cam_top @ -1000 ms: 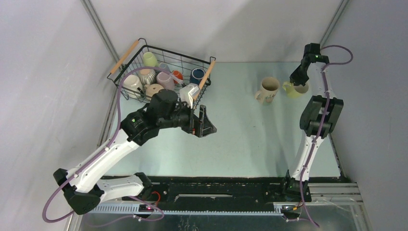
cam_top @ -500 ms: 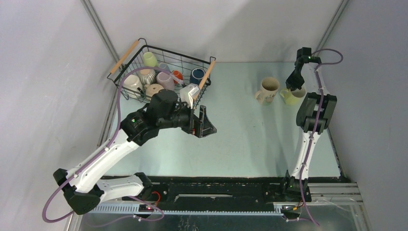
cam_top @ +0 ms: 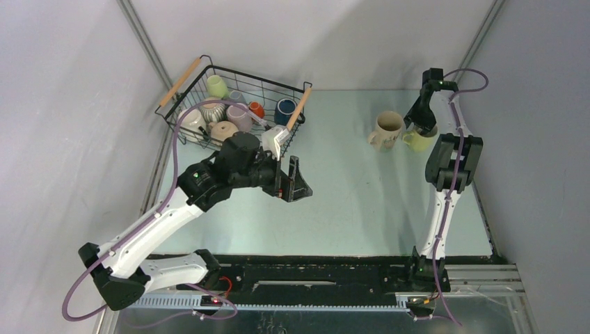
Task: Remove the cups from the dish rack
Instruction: Place the cup at the center of the board.
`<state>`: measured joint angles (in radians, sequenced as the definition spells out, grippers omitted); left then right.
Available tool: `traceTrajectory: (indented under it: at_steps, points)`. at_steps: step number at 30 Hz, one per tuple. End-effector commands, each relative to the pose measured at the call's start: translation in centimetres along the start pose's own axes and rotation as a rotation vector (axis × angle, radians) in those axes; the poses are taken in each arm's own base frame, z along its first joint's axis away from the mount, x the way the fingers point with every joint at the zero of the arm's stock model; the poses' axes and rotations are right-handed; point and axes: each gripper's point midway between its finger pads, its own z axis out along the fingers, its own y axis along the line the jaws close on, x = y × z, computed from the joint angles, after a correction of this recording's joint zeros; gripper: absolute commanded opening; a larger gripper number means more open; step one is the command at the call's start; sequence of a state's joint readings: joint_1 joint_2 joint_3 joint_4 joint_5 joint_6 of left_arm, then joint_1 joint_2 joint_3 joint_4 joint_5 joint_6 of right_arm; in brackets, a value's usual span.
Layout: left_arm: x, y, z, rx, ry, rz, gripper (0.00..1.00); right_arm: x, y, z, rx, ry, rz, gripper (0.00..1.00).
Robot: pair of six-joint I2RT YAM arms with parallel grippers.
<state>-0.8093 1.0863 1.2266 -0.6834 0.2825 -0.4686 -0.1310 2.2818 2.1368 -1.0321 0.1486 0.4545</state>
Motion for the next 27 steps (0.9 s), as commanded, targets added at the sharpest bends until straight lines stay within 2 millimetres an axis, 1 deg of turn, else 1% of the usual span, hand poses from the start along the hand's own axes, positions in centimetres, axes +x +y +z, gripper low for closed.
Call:
traceTrajectory:
  at_steps: [1,3,8,13,16,18,19,20,21,22,23,25,27]
  points:
    - [0.6,0.3,0.0,-0.005,0.002,0.026,1.00,-1.9,0.7,-3.6,-0.040,-0.071,0.014,0.62]
    - [0.6,0.3,-0.1,-0.010,-0.001,0.028,1.00,-2.2,0.6,-4.6,-0.047,-0.083,0.023,0.66]
    - [0.5,0.4,-0.3,-0.019,-0.003,0.025,1.00,-2.1,0.1,-8.3,-0.063,-0.126,0.042,0.73]
    - [-0.3,0.3,-0.7,-0.032,-0.020,0.028,1.00,-1.9,-1.3,-12.4,-0.073,-0.190,0.049,0.77]
    - [-0.9,0.5,-0.8,-0.053,-0.042,0.028,1.00,-1.1,-1.7,-14.6,-0.117,-0.215,0.054,0.78]
    - [-1.4,0.5,-1.0,-0.067,-0.058,0.030,1.00,-0.2,-1.7,-16.3,-0.165,-0.228,0.052,0.79]
    - [-1.7,0.5,-1.1,-0.073,-0.067,0.030,1.00,0.4,-1.6,-17.0,-0.188,-0.233,0.045,0.79]
    - [-2.0,0.6,-1.1,-0.082,-0.075,0.028,1.00,1.6,-1.4,-17.4,-0.221,-0.223,0.034,0.80]
    - [-2.3,0.6,-1.1,-0.085,-0.083,0.025,1.00,1.9,-1.2,-18.5,-0.254,-0.240,0.032,0.81]
    - [-2.7,0.5,-1.1,-0.089,-0.091,0.020,1.00,2.8,-1.0,-19.2,-0.292,-0.237,0.027,0.81]
    - [-3.0,0.5,-1.0,-0.091,-0.101,0.016,1.00,4.0,-0.8,-19.5,-0.323,-0.221,0.016,0.81]
    - [-3.7,0.5,-0.8,-0.102,-0.121,0.007,1.00,5.8,-0.7,-21.3,-0.383,-0.235,-0.008,0.81]
    - [-4.6,0.7,-0.7,-0.126,-0.143,-0.001,1.00,7.8,-0.4,-22.2,-0.426,-0.228,-0.043,0.81]
